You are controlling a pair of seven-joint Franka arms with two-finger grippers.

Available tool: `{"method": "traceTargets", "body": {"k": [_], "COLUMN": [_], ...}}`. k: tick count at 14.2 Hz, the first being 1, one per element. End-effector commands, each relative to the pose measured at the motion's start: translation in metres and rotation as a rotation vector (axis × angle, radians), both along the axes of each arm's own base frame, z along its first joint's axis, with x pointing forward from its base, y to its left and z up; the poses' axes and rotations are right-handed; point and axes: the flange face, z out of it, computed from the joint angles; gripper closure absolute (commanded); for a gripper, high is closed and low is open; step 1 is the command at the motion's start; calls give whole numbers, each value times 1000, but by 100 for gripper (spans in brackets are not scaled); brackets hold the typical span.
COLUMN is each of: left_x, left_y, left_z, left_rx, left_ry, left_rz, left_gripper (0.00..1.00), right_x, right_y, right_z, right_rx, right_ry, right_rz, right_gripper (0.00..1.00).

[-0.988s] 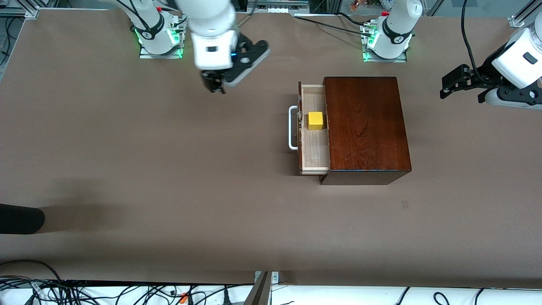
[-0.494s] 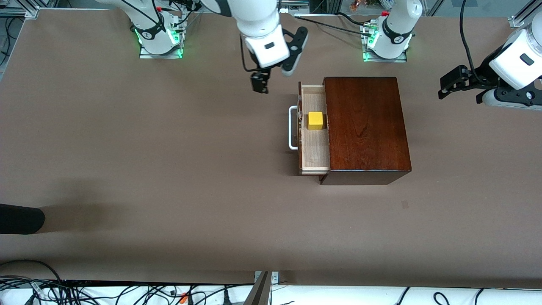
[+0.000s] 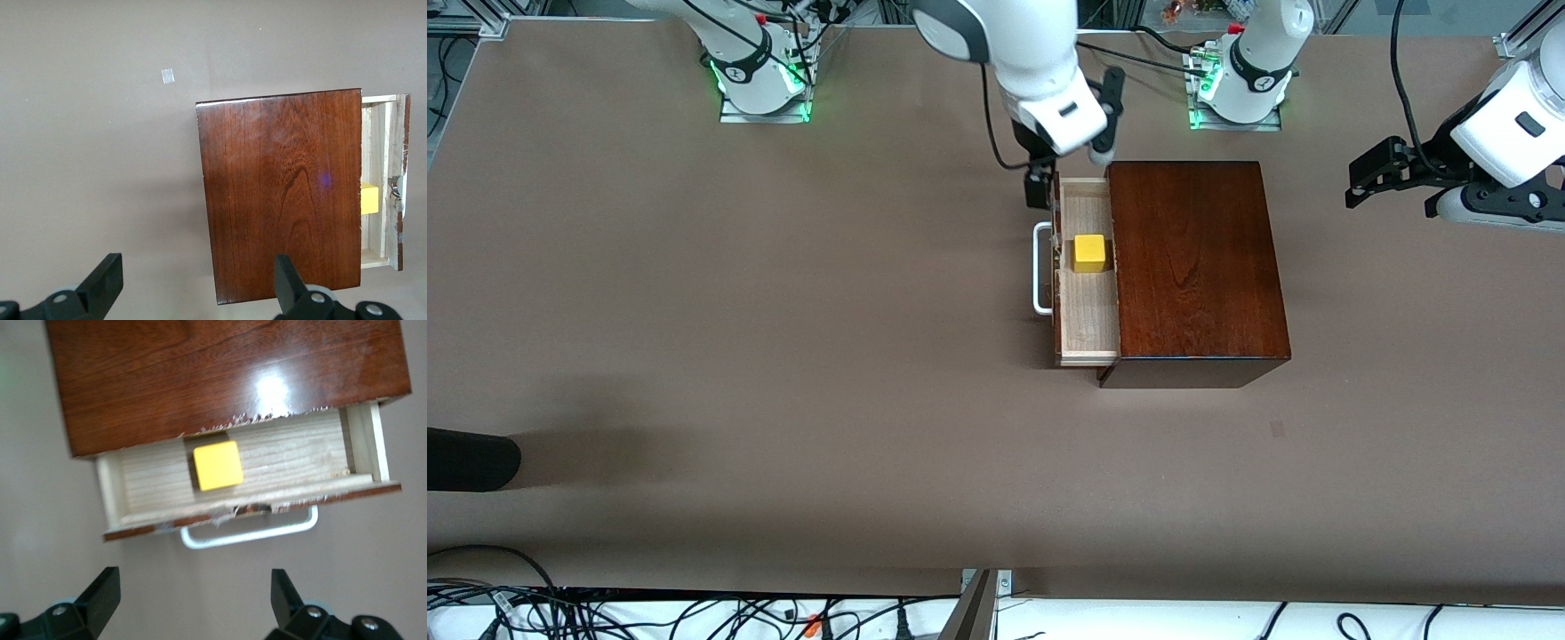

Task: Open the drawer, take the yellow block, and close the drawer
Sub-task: 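Move the right gripper over the yellow cube in the drawer, then lower the right gripper and close it on the yellow cube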

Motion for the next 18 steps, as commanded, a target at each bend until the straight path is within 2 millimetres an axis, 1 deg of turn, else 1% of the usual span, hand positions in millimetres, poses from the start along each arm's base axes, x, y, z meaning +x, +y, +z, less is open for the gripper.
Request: {"method": "traceTargets", "body": {"k": [1, 3, 6, 8, 9, 11, 14, 17, 18], "left_x": [-1, -1, -1, -1, -1, -1, -1, -1, -1], "left_y": [0, -1, 0, 0, 0, 0, 0, 0, 1], "left_z": [0, 0, 0, 0, 0, 0, 0, -1, 1], "left_rx": [-9, -9, -9, -9, -9, -9, -9, -9, -9], "left_ry": [-9, -9, -10, -10, -10, -10, -10, -7, -10], "left_rz": [-13, -15, -13, -13, -13, -13, -13, -15, -13], "left_gripper": [0, 0, 0, 0, 0, 0, 0, 0, 0], "right_x": [17, 23, 28, 22, 22, 20, 11, 9, 8], "right_y": [19, 23, 31, 40, 42, 45, 53, 55, 56], "right_z": [-18, -30, -49, -63, -70, -78, -88, -100, -100], "right_rx": [17, 25, 53, 63, 62, 58, 54, 45, 48], "right_ry": [-43, -85, -103, -108, -105, -98, -91, -83, -87], "right_rz": [58, 105, 120, 133, 134, 138, 152, 156, 156], "right_gripper": [0, 0, 0, 0, 0, 0, 0, 0, 0]}}
